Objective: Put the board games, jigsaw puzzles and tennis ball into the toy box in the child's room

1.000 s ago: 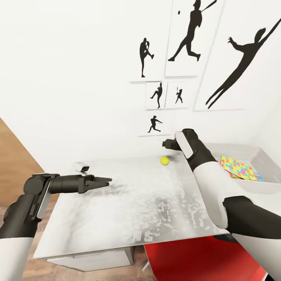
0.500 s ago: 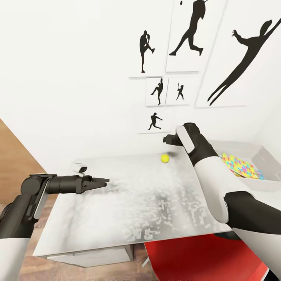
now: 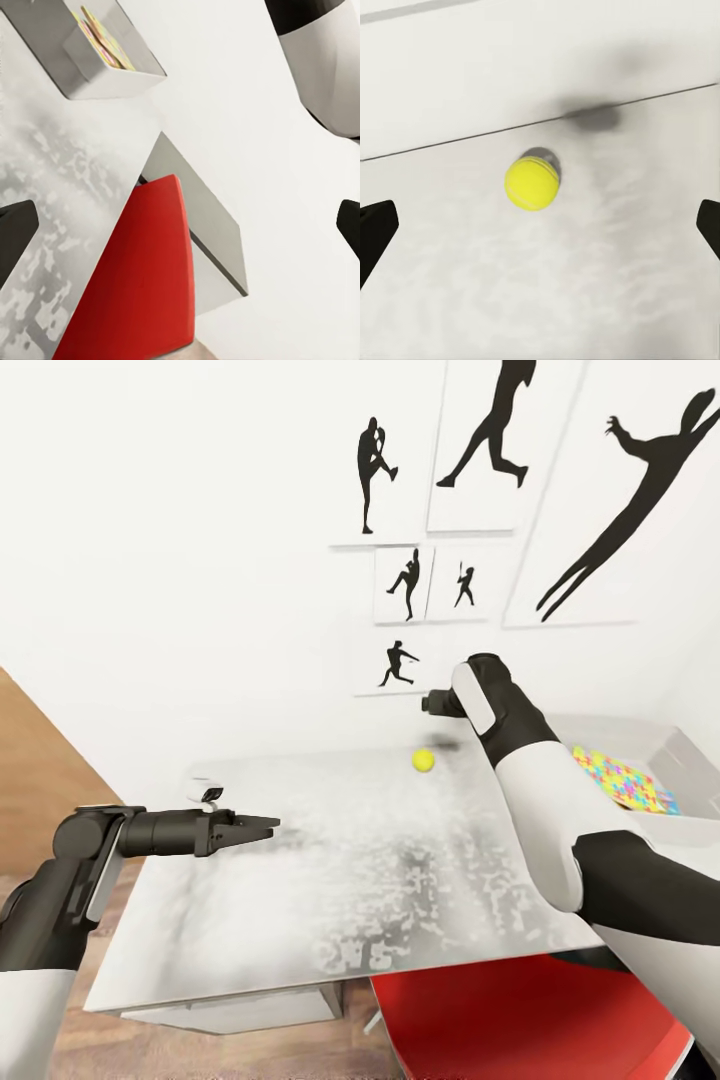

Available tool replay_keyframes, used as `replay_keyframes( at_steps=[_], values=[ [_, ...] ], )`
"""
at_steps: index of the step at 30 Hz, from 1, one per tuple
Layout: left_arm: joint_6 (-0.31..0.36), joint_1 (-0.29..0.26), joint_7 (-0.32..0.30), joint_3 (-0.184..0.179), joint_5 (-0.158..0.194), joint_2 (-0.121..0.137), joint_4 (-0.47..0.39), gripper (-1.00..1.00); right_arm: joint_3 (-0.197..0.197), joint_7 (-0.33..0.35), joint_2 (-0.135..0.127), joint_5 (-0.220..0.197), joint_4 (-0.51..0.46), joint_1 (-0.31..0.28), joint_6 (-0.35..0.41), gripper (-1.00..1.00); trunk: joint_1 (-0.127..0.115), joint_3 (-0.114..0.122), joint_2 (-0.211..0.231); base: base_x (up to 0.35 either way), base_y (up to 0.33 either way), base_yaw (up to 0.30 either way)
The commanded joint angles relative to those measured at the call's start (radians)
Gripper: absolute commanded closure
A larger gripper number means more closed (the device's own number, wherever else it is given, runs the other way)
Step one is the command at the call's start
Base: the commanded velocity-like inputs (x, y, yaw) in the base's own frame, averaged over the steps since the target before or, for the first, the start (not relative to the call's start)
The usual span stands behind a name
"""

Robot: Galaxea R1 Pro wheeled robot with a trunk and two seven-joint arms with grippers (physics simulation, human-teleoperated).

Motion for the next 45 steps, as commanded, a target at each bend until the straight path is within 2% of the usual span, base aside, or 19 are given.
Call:
replay_keyframes(
  at_steps=[1, 10, 16, 18, 21, 24, 28, 36, 40, 45],
  values=[
    [0.011, -0.001, -0.004, 0.000, 0.000, -0.001, 0.000, -1.00, 0.003, -0.011, 0.001, -0.009, -0.001, -0.002, 0.007, -1.00, 0.000, -0.003, -0.002, 0.000, 0.000, 0.000],
    [0.011, -0.001, -0.004, 0.002, -0.001, -0.007, 0.000, -1.00, 0.003, -0.011, -0.006, -0.010, 0.000, -0.003, 0.019, -1.00, 0.000, -0.018, -0.002, 0.000, 0.000, 0.000],
    [0.014, -0.002, -0.004, 0.001, -0.001, -0.012, -0.001, -1.00, 0.003, -0.011, -0.001, -0.009, 0.000, -0.004, 0.019, -1.00, 0.000, -0.028, -0.002, 0.000, 0.000, 0.000],
    [0.015, -0.003, -0.004, -0.001, -0.001, -0.023, -0.002, -1.00, 0.003, -0.011, 0.000, -0.009, 0.000, -0.004, 0.019, -1.00, 0.000, -0.031, -0.002, 0.000, 0.000, 0.000],
    [0.016, -0.008, -0.004, -0.005, -0.002, -0.054, -0.008, -1.00, 0.003, -0.011, 0.001, -0.009, 0.001, -0.004, 0.019, -1.00, 0.000, -0.036, -0.002, 0.000, 0.000, 0.000],
    [0.016, -0.065, -0.004, -0.011, -0.005, -0.091, -0.016, -1.00, 0.003, -0.012, 0.001, -0.010, 0.001, -0.004, 0.018, -1.00, 0.000, -0.041, -0.002, 0.000, 0.000, 0.000],
    [0.016, -0.133, -0.004, -0.035, -0.002, -0.106, -0.023, -1.00, 0.002, -0.012, 0.001, -0.010, 0.001, -0.004, 0.018, -1.00, 0.000, -0.047, -0.002, 0.000, 0.000, 0.000],
    [0.016, -0.275, -0.004, -0.119, -0.021, -0.116, -0.028, -1.00, 0.002, -0.011, 0.002, -0.009, 0.001, -0.004, 0.018, -1.00, 0.000, -0.060, -0.002, 0.000, 0.000, 0.000],
    [0.016, -0.346, -0.004, -0.137, -0.023, -0.116, -0.028, -1.00, 0.002, -0.011, 0.003, -0.009, 0.000, -0.005, 0.018, -1.00, 0.000, -0.067, -0.002, 0.000, 0.000, 0.000],
    [0.016, -0.371, -0.004, -0.149, -0.024, -0.113, -0.048, -1.00, 0.002, -0.011, 0.003, -0.008, -0.001, -0.005, 0.017, -1.00, 0.000, -0.075, -0.002, 0.000, 0.000, 0.000]
  ],
)
